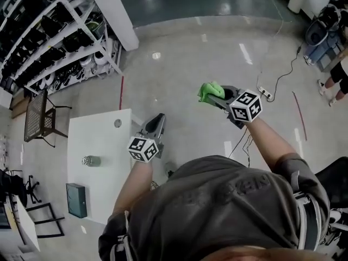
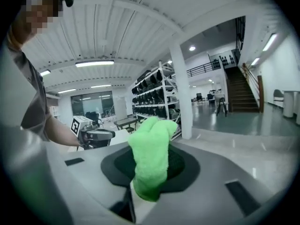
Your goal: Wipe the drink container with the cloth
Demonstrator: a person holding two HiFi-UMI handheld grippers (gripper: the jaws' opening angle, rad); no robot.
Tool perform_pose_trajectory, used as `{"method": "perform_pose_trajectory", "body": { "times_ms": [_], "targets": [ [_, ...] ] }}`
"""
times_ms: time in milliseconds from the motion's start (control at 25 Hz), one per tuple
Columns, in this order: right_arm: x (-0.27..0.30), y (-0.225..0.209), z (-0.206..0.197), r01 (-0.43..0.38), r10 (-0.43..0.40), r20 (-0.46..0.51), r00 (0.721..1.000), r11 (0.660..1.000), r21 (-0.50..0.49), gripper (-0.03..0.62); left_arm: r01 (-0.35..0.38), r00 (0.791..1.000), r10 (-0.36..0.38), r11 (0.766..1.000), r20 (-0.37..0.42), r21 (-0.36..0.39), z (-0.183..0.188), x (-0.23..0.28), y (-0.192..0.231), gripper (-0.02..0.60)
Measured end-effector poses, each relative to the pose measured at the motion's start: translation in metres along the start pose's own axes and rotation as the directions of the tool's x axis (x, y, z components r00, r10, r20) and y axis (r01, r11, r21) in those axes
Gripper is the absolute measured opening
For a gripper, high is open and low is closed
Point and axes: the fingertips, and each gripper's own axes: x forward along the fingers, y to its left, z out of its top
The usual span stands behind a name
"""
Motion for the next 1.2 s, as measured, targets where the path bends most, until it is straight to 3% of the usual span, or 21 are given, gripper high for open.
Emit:
{"method": "perform_pose_trajectory", "body": {
  "times_ms": [200,400,640,1200],
  "targets": [
    [-0.049,-0.018,-0.002,0.102,-0.102,0.032,0.994,0.995,0.02,0.087,0.124,0.991,-0.123,0.992,0.053,-0.012,0.044,0.047,-0.041,0.005],
    [-0.057,-0.018,-0.009,0.21,-0.211,0.04,0.977,0.977,0.042,0.087,0.183,0.983,-0.183,0.983,-0.007,0.026,0.056,0.05,-0.031,0.005],
    [-0.066,-0.023,-0.001,0.285,-0.289,0.053,0.956,0.956,0.071,0.087,0.17,0.985,-0.17,0.985,-0.015,-0.007,0.068,0.039,-0.01,0.005],
    [-0.057,-0.019,-0.002,0.263,-0.264,0.029,0.964,0.964,0.025,0.087,0.133,0.991,-0.133,0.991,0.003,-0.024,0.059,0.023,-0.009,0.005]
  ]
}}
